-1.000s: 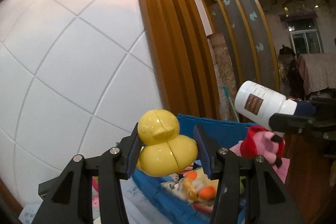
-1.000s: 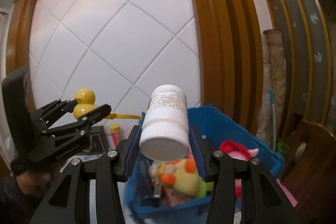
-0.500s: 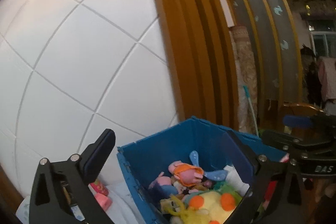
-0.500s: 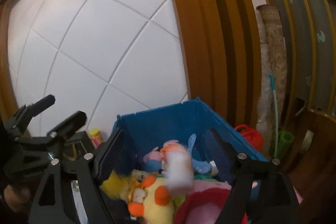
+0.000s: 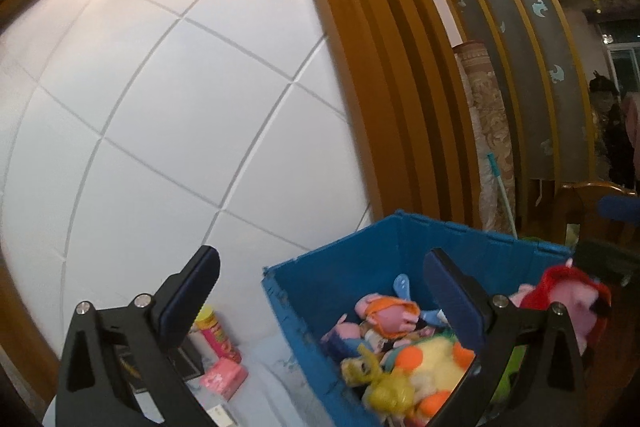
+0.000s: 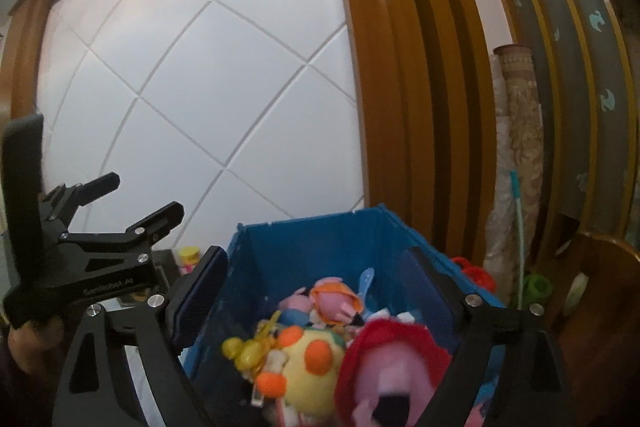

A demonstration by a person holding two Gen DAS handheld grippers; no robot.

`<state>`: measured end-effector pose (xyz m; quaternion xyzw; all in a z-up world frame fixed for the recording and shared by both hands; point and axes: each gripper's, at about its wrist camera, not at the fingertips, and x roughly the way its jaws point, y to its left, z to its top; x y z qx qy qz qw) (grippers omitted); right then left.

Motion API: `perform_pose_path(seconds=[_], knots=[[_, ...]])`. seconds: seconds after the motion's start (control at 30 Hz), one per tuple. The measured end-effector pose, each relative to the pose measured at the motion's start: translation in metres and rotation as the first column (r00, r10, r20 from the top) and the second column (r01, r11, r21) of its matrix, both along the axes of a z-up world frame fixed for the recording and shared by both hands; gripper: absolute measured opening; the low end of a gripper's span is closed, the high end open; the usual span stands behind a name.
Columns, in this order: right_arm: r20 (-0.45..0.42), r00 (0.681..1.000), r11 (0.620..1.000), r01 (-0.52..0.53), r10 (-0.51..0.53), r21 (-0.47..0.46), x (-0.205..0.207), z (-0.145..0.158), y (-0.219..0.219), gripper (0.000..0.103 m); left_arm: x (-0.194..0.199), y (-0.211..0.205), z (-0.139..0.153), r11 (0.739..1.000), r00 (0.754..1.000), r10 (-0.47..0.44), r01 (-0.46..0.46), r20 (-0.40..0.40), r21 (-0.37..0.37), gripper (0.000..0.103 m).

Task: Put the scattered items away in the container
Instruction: 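Withdraw both tools from the crate back toward the bed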

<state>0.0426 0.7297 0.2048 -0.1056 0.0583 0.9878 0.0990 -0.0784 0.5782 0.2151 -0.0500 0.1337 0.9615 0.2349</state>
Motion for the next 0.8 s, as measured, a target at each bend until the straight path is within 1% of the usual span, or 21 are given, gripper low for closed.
perform_pose_path(seconds=[0.1,0.23,0.37,0.5,0.6,0.7,0.8], knots=[[-0.005,1.000,0.999,-0.020,0.020,-0.026,0.017,-0.011,-0.007,0.091,0.012,-0.025,-0.014,1.000,1.000,0.025,-0.025,0.002,0.005,0.103],[0.019,0.999,0.998,-0.032,0.033,-0.047,0.033,-0.031,-0.023,0.091,0.025,-0.056,-0.032,0.999,0.999,0.037,-0.037,0.026,0.013,0.103],[0.048,0.998,0.999,-0.031,0.033,-0.043,0.051,-0.045,-0.051,0.091,0.040,-0.088,-0.051,0.999,0.998,0.048,-0.049,0.044,0.018,0.103],[0.056,0.998,1.000,-0.002,0.003,-0.027,0.068,-0.057,-0.084,0.091,0.057,-0.126,-0.070,0.998,0.997,0.066,-0.065,0.043,-0.020,0.103],[0.067,0.998,1.000,0.012,-0.011,-0.025,0.076,-0.066,-0.114,0.092,0.069,-0.165,-0.083,0.997,0.995,0.073,-0.071,0.069,-0.030,0.103],[0.083,0.997,0.999,0.007,-0.004,-0.041,0.081,-0.077,-0.144,0.096,0.082,-0.205,-0.094,0.995,0.992,0.090,-0.086,0.089,-0.043,0.103],[0.099,0.995,0.999,-0.004,0.009,-0.045,0.088,-0.087,-0.178,0.096,0.097,-0.245,-0.105,0.993,0.989,0.112,-0.108,0.101,-0.048,0.103]])
